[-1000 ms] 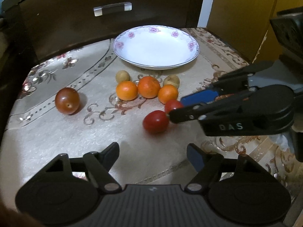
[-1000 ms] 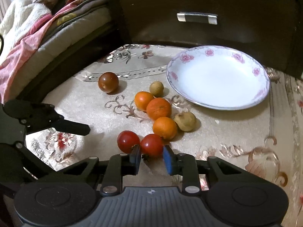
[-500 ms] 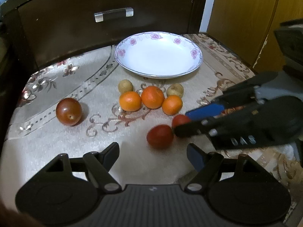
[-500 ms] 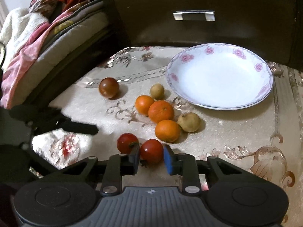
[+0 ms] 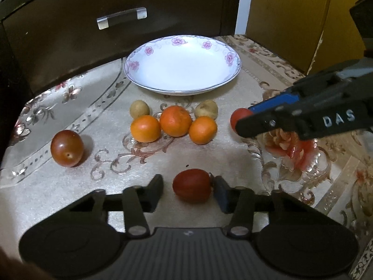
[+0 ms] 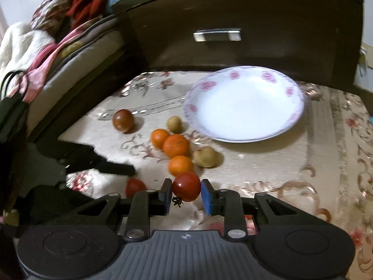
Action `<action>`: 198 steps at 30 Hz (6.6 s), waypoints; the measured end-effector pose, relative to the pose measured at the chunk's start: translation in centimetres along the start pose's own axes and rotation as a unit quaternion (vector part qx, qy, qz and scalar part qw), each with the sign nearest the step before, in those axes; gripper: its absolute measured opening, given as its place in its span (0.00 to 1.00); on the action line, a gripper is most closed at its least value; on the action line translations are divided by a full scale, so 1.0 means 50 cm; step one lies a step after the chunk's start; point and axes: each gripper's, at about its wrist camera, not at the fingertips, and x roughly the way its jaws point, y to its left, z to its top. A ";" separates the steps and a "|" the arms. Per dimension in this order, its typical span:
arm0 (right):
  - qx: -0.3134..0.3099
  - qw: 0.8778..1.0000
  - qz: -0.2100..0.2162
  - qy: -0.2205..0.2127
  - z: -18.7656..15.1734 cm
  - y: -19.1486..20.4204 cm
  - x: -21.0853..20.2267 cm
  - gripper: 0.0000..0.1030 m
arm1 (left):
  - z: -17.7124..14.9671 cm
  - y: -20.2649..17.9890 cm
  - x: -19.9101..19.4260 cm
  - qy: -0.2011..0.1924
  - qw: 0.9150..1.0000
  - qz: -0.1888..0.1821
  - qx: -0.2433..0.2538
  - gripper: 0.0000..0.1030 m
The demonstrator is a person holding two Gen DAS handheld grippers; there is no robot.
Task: Organize fruits
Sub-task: 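Carry both cherry tomatoes to the white plate and release them, then grasp the large dark red tomato with the left gripper while the right gripper grasps an orange, then carry the dark tomato and orange onto the plate and release them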
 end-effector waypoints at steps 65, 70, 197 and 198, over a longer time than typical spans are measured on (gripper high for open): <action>-0.028 0.998 -0.046 -0.045 0.039 0.053 -0.038 0.38 | 0.097 0.097 -0.134 -0.109 0.983 0.107 -0.101 0.68; -0.033 0.998 -0.046 -0.018 0.024 0.072 0.003 0.38 | 0.057 0.109 -0.109 -0.079 0.987 0.096 -0.099 0.68; 0.041 0.992 -0.089 -0.080 0.101 -0.076 0.032 0.28 | 0.193 0.051 0.084 -0.063 0.996 0.017 -0.059 0.46; 0.043 0.992 -0.091 -0.082 0.101 -0.078 0.031 0.28 | 0.193 0.051 0.085 -0.063 0.996 0.018 -0.060 0.46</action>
